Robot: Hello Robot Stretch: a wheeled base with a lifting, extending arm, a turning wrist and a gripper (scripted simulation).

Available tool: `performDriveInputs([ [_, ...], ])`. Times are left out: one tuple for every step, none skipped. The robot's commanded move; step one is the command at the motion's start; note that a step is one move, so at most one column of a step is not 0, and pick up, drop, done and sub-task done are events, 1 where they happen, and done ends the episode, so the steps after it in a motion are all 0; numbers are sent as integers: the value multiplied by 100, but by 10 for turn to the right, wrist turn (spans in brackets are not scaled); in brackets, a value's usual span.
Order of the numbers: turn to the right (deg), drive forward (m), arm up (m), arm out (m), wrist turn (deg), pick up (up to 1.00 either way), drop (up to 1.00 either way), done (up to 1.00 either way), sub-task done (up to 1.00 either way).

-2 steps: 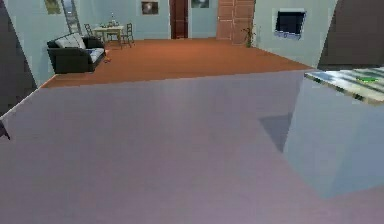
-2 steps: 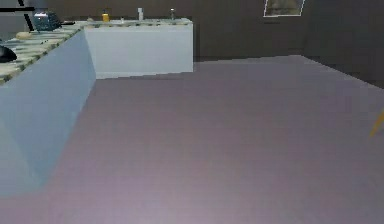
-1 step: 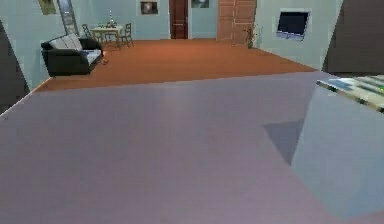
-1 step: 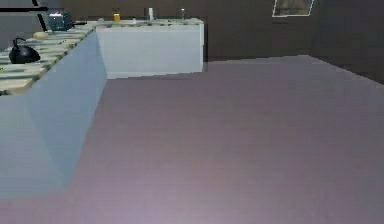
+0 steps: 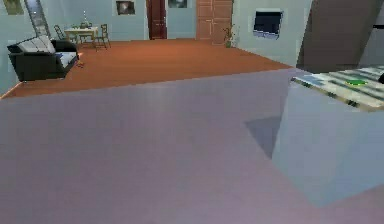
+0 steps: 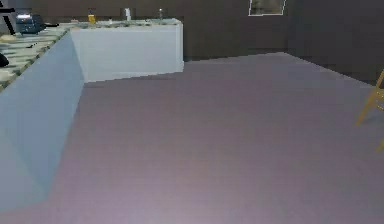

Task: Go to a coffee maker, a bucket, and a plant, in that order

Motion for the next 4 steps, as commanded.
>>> performDriveInputs([
  [0, 100, 0, 0, 0, 0, 0, 0, 0],
  [0, 100, 0, 0, 0, 0, 0, 0, 0],
  [0, 100, 0, 0, 0, 0, 0, 0, 0],
  [0, 100, 0, 0, 0, 0, 0, 0, 0],
])
